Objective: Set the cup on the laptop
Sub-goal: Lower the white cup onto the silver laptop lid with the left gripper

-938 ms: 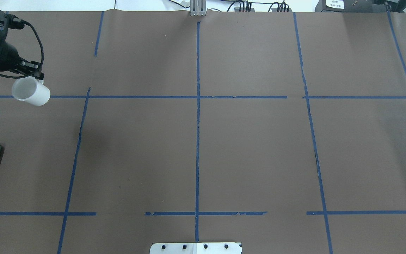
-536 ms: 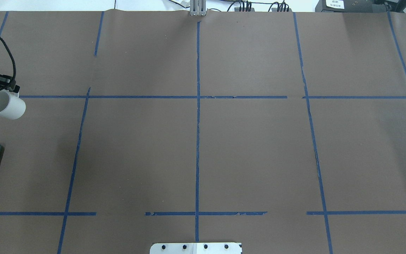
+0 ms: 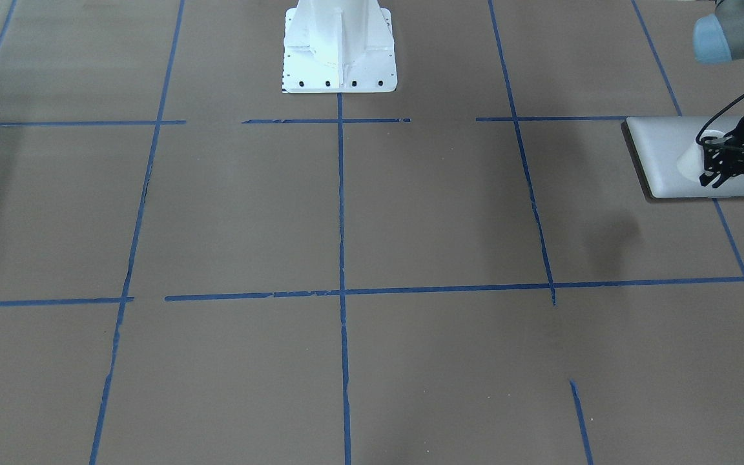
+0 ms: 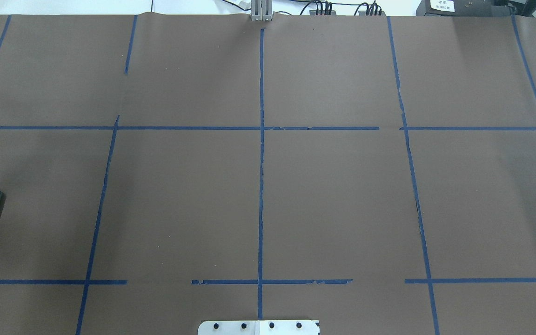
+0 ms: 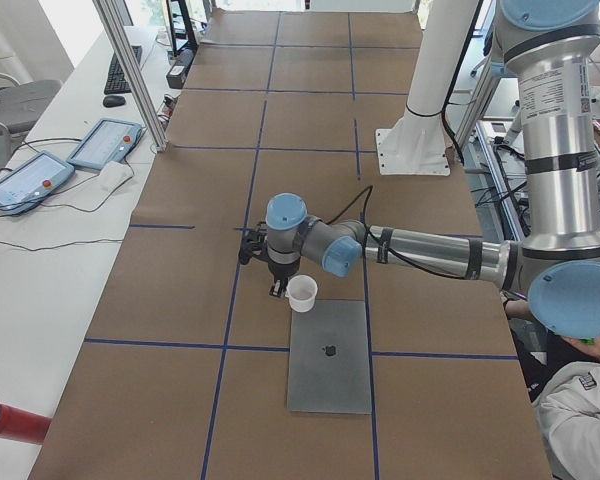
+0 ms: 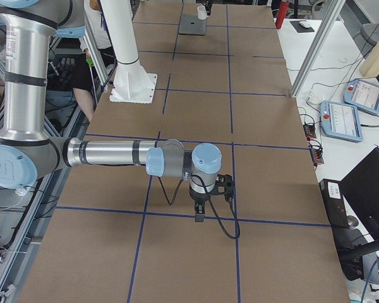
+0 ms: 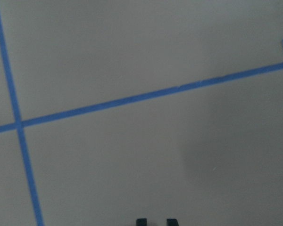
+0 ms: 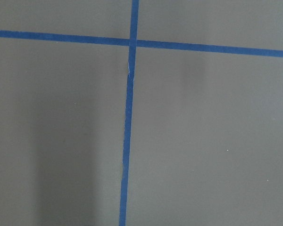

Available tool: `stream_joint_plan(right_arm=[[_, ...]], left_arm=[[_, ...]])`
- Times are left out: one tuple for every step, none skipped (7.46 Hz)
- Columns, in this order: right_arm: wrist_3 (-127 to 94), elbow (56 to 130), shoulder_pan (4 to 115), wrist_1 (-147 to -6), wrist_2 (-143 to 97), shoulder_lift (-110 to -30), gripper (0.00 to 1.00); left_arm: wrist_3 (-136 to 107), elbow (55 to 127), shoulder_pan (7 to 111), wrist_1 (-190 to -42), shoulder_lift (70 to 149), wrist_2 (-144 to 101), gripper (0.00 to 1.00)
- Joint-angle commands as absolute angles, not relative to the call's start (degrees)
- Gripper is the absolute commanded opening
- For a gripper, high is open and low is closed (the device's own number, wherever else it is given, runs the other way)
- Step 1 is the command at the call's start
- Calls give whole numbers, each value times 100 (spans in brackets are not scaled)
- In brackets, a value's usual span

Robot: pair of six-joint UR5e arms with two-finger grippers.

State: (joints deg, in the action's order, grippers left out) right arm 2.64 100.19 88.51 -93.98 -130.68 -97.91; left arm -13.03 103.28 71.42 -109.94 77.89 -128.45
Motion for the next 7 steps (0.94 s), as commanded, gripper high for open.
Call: stream_joint_plan(right_arm=[[264, 10020, 8851, -9396, -13069, -9791, 100], [264, 10020, 8851, -9396, -13069, -9791, 100], [264, 10020, 8851, -9404, -13069, -9791, 100], [264, 10020, 8851, -9404, -13069, -9791, 100], [264, 10020, 8851, -9396, -13061, -9791, 100], [264, 10020, 8851, -9404, -13069, -9791, 100], [264, 10020, 8851, -9404, -13069, -9791, 100]], left_arm=[[-730, 9915, 7575, -11021, 7428, -12858, 0], [-1112, 9879, 7567, -11021, 7427, -12867, 0], [-1569, 9870, 7550, -11091, 7462, -12850, 0], [-1625, 9679, 7550, -11388, 7445, -12850, 0], [-1756, 9311, 7541, -11887, 7444, -12832, 0], [-2184, 8934, 7515, -12588, 7462, -12815, 0], [-2484, 8860, 7497, -12856, 7462, -12823, 0]])
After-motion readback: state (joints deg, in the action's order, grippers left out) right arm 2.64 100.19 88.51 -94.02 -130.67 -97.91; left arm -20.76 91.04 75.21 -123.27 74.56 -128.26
